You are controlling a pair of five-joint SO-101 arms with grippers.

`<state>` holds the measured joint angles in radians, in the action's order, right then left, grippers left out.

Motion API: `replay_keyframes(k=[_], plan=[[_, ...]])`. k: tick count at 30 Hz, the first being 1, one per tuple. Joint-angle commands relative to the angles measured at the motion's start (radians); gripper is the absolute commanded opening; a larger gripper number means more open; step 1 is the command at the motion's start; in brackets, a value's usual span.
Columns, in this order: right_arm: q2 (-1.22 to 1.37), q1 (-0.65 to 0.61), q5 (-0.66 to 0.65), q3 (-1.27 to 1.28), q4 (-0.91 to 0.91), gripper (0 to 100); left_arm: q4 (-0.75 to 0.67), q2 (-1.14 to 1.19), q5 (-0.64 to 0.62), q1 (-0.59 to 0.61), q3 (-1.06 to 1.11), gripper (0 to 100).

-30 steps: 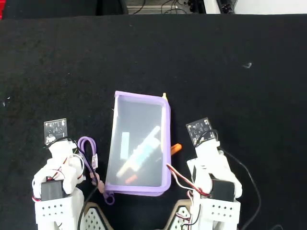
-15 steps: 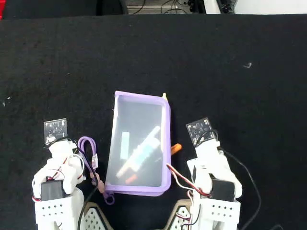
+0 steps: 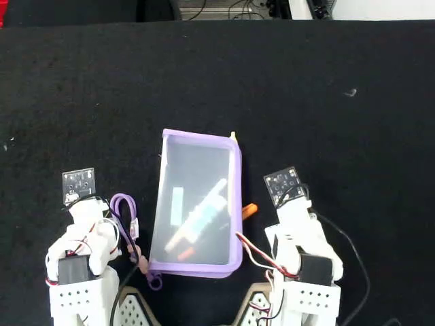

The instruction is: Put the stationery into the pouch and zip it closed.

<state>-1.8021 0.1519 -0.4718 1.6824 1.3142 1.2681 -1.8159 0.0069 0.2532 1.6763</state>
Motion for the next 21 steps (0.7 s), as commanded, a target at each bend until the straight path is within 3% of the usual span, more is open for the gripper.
replay_keyframes(k=[1,15,21], plan=[[-0.093,0.009,-0.005,0.001,-0.008,2.5,0.006,-0.006,0.006,0.01,0.024,3],[-0.093,0.009,-0.005,0.001,-0.008,2.5,0.005,-0.003,0.008,0.025,0.024,3],[-0.093,0.009,-0.005,0.001,-0.009,2.5,0.005,-0.003,0.008,0.237,0.024,3]])
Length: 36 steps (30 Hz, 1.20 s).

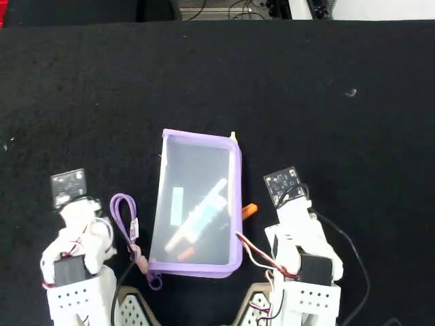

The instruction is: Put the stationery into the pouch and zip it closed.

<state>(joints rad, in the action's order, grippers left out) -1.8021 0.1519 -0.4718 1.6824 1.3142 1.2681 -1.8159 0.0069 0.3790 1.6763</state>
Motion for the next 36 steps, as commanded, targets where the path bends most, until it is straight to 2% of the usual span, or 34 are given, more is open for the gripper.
replay_keyframes(k=[1,8,12,18,31,33,36], plan=[[-0.093,0.009,-0.005,0.001,-0.009,2.5,0.005,-0.003,0.008,0.16,0.024,3],[-0.093,0.008,-0.005,0.001,-0.011,2.5,0.005,-0.003,0.008,0.429,0.024,3],[-0.093,0.008,-0.011,0.001,-0.015,2.5,0.005,-0.003,0.003,0.507,0.024,3],[-0.093,0.009,-0.011,0.001,-0.026,2.5,0.005,-0.003,0.002,0.515,0.024,3],[-0.093,0.014,-0.011,-0.01,-0.169,2.7,0.005,-0.003,0.002,0.515,0.024,3],[-0.093,0.014,-0.009,-0.041,-0.169,5.4,0.005,-0.003,0.002,0.515,0.024,3],[-0.093,0.009,-0.005,-0.096,-0.169,14.8,0.005,-0.003,0.002,0.515,0.024,3]])
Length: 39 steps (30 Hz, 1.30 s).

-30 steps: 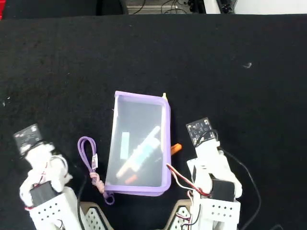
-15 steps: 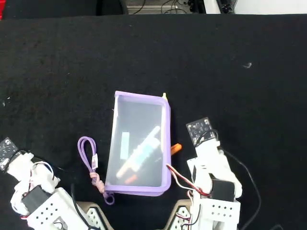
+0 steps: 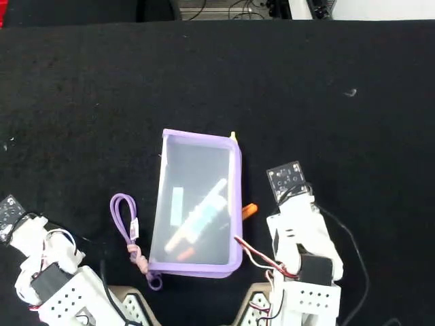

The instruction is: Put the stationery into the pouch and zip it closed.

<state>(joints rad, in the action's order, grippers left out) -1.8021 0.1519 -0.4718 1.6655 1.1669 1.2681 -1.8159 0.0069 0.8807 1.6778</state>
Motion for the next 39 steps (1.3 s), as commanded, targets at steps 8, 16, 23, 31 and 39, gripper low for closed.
replay_keyframes(k=[8,16,23,31,39], plan=[[-0.09,-0.026,-0.003,-0.269,-0.018,21.2,0.005,-0.003,0.002,0.013,0.022,3],[0.136,-0.272,0.1,-0.472,-0.012,21.3,0.005,-0.003,0.002,0.013,0.022,3],[0.584,-0.307,0.281,-0.622,-0.242,21.2,0.005,-0.005,0.002,0.013,0.022,3],[1.035,-0.31,0.413,-0.802,-0.328,21.2,0.005,-0.005,0.002,0.013,0.022,3],[1.086,-0.516,0.218,-0.811,-0.12,21.2,0.005,-0.005,0.002,0.013,0.022,3]])
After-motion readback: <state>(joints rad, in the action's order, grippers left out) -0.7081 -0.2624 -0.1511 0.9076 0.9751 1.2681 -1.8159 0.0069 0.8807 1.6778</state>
